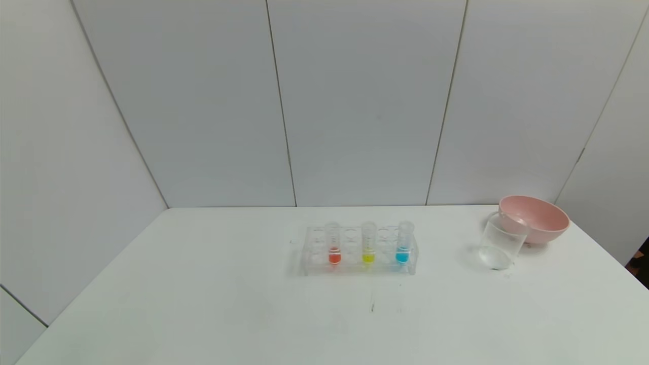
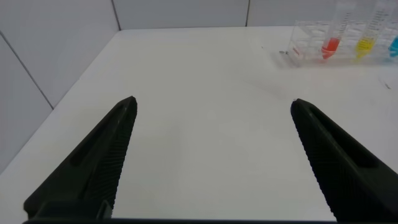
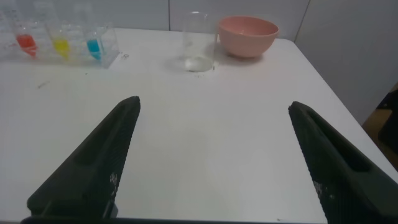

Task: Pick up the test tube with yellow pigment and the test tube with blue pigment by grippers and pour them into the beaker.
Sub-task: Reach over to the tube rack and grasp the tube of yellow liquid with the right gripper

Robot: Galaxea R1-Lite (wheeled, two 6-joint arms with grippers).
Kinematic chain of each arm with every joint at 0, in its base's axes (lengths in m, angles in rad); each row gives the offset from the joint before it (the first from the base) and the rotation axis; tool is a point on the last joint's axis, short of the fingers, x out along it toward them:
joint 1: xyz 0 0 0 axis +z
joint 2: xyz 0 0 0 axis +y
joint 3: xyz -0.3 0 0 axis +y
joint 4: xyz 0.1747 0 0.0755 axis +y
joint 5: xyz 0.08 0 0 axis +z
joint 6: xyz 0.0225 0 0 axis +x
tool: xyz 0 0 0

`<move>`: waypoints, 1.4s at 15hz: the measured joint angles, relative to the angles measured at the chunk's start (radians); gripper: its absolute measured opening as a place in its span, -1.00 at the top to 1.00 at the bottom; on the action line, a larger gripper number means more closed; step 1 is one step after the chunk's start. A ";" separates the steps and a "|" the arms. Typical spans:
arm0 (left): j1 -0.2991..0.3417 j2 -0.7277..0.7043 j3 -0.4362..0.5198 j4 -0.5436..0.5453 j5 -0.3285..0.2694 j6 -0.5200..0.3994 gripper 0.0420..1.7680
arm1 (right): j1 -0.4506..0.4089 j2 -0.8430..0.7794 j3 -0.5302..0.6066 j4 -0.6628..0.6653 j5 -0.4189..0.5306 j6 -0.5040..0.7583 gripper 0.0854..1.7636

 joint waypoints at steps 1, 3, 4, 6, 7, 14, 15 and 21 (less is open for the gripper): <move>0.000 0.000 0.000 0.000 0.000 0.000 -1.00 | 0.000 0.000 0.000 0.000 0.000 0.000 -0.94; 0.000 0.000 0.000 0.000 0.000 0.000 -1.00 | 0.001 0.043 -0.054 -0.008 -0.001 0.027 -0.94; 0.000 0.000 0.000 0.000 0.000 0.000 -1.00 | 0.001 0.080 -0.088 -0.015 -0.001 0.042 -0.94; 0.000 0.000 0.000 0.000 0.000 0.000 -1.00 | 0.002 0.173 -0.140 -0.061 -0.001 0.054 -0.94; 0.000 0.000 0.000 0.000 0.000 0.000 -1.00 | 0.002 0.228 -0.158 -0.107 -0.001 0.055 -0.94; 0.000 0.000 0.000 0.000 0.000 0.000 -1.00 | 0.017 0.800 -0.195 -0.557 0.002 0.053 -0.94; 0.000 0.000 0.000 0.000 0.000 0.000 -1.00 | 0.030 0.888 -0.198 -0.628 0.000 0.053 -0.94; 0.000 0.000 0.000 0.000 0.000 0.000 -1.00 | 0.401 1.321 -0.284 -0.813 -0.352 0.143 -0.94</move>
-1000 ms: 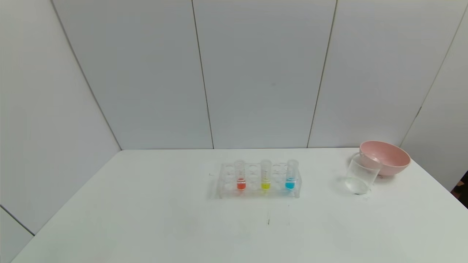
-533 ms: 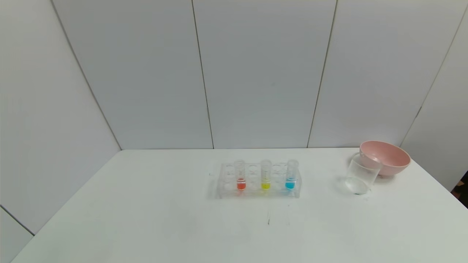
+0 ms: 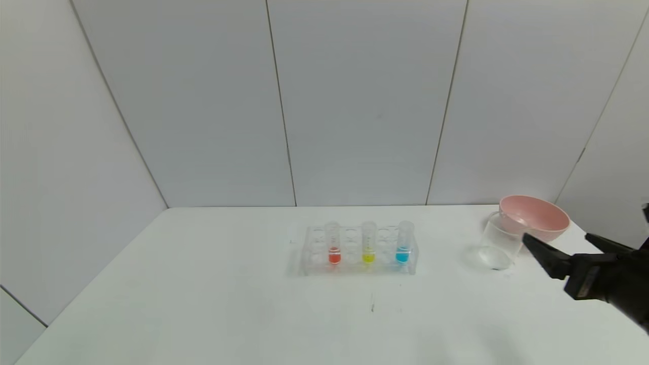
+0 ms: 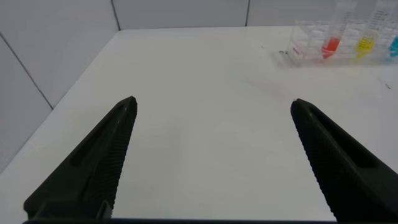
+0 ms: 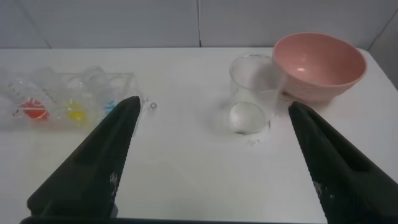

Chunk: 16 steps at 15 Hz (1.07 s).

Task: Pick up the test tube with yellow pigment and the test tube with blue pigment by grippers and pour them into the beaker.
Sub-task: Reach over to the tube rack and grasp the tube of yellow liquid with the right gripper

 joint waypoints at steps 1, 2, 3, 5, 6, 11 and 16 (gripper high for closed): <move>0.000 0.000 0.000 0.000 0.000 0.000 -1.00 | 0.093 0.062 -0.033 -0.009 -0.086 0.025 -0.94; 0.000 0.000 0.000 0.000 0.000 0.000 -1.00 | 0.173 0.121 -0.073 -0.015 -0.159 0.049 -0.94; -0.001 0.000 0.000 0.000 0.000 0.000 -1.00 | 0.245 0.180 -0.120 -0.017 -0.225 0.073 -0.94; 0.000 0.000 0.000 0.000 0.000 0.000 -1.00 | 0.367 0.293 -0.232 -0.023 -0.329 0.126 -0.94; 0.000 0.000 0.000 0.000 0.000 0.000 -1.00 | 0.414 0.345 -0.280 -0.022 -0.362 0.144 -0.94; 0.000 0.000 0.000 0.000 0.000 0.000 -1.00 | 0.575 0.548 -0.431 -0.024 -0.470 0.163 -0.94; 0.000 0.000 0.000 0.000 0.000 0.000 -1.00 | 0.604 0.646 -0.476 -0.022 -0.475 0.159 -0.94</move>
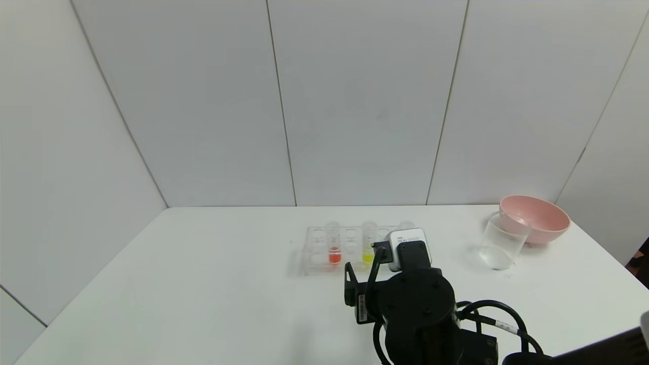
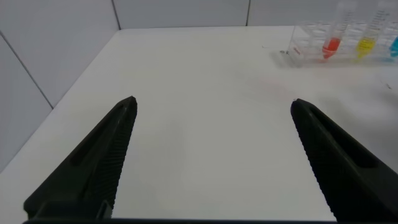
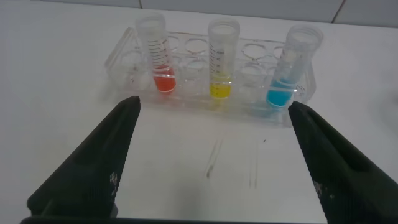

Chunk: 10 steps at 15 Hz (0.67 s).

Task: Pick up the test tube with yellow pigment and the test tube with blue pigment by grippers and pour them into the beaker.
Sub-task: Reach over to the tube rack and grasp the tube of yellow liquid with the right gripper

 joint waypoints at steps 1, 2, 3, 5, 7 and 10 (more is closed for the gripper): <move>0.000 0.000 0.000 0.000 0.000 0.000 -1.00 | 0.000 0.014 -0.013 0.000 0.001 -0.001 -0.94; 0.000 0.000 0.000 0.000 0.000 0.000 -1.00 | -0.005 0.029 -0.029 0.000 0.003 -0.001 -0.94; -0.001 0.000 0.000 0.000 0.000 0.000 -1.00 | -0.011 0.045 -0.047 0.001 0.005 -0.002 -0.94; 0.000 0.000 0.000 0.000 0.000 0.000 -1.00 | -0.031 0.077 -0.095 0.006 0.010 -0.011 -0.94; 0.000 0.000 0.000 0.000 0.000 0.000 -1.00 | -0.068 0.112 -0.153 0.007 0.030 -0.037 -0.94; 0.000 0.000 0.000 0.000 0.000 0.000 -1.00 | -0.120 0.173 -0.242 0.014 0.061 -0.071 -0.94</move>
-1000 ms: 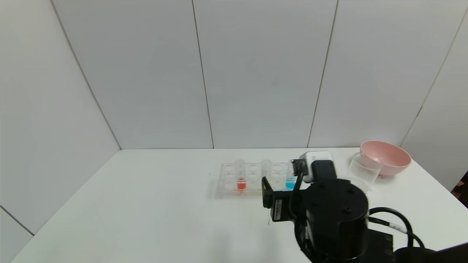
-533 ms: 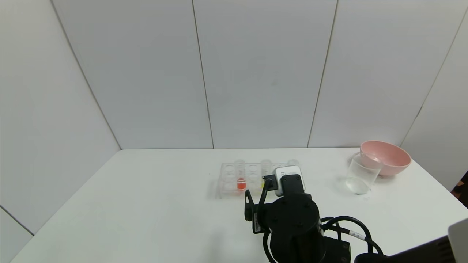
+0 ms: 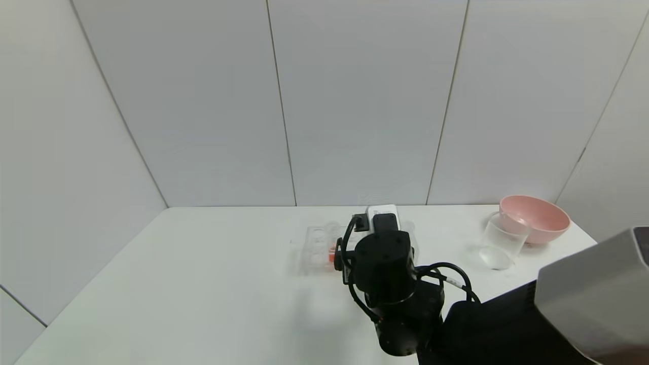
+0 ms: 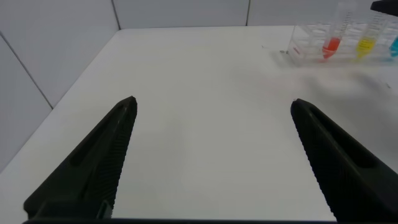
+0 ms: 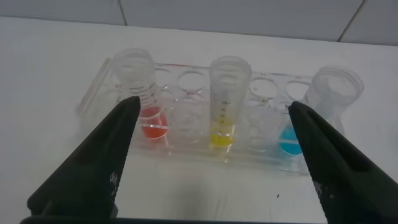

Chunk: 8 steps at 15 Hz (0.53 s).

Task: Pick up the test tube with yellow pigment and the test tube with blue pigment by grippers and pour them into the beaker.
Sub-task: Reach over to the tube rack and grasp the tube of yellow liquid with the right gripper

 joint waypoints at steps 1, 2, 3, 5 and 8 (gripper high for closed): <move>0.000 0.000 0.000 0.000 0.000 0.000 -1.00 | -0.014 0.022 -0.030 0.000 0.002 -0.010 -0.94; 0.000 0.000 0.000 0.000 0.000 0.000 -1.00 | -0.028 0.044 -0.059 0.002 0.003 -0.016 -0.94; 0.000 0.000 0.000 0.000 0.000 0.000 -1.00 | -0.037 0.064 -0.086 0.006 0.003 -0.020 -0.94; 0.000 0.000 0.000 0.000 0.000 0.000 -1.00 | -0.044 0.096 -0.127 0.015 0.003 -0.033 -0.94; 0.000 0.000 0.000 0.000 0.000 0.000 -1.00 | -0.064 0.131 -0.168 0.015 0.004 -0.049 -0.94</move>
